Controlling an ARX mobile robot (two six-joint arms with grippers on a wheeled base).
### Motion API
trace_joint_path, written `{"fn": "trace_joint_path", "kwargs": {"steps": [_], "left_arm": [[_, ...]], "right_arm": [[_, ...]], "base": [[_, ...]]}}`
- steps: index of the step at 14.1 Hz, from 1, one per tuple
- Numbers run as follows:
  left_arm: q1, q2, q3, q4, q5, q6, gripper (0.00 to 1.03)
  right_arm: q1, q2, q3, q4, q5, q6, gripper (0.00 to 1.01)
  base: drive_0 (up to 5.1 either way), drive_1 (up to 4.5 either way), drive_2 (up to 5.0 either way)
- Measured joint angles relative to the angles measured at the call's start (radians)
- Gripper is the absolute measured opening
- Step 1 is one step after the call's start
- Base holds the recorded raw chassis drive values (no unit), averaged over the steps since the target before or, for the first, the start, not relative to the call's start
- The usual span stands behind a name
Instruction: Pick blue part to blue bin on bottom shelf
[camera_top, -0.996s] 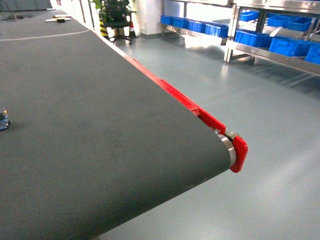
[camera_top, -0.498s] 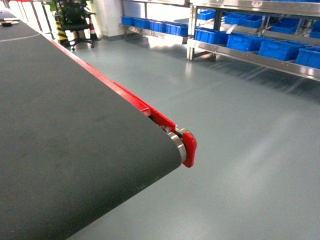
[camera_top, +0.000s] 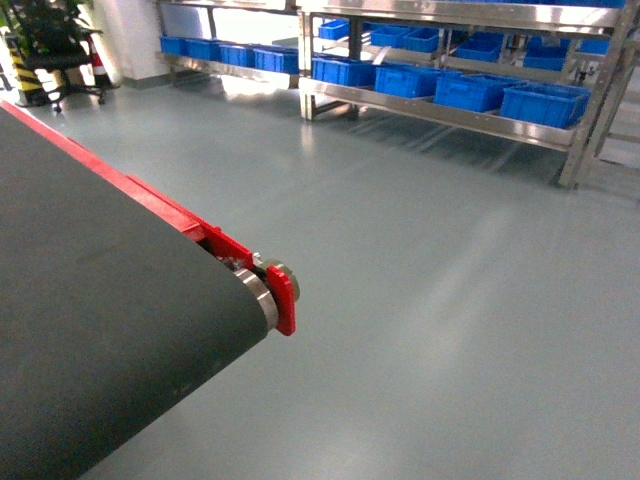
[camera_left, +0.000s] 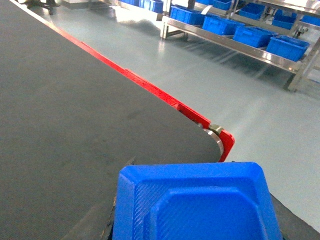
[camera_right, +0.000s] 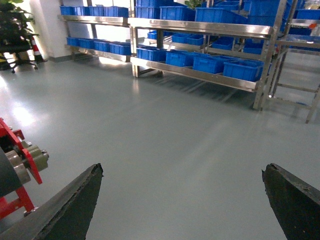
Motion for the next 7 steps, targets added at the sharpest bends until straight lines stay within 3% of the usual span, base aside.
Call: {"fn": "trace_joint_path", "kwargs": {"steps": [7], "left_arm": [[0.000,0.000,0.000,0.000,0.000,0.000,0.43]], "right_arm": [[0.000,0.000,0.000,0.000,0.000,0.000,0.98]], "base": [[-1.7,-1.73,-1.7]]}}
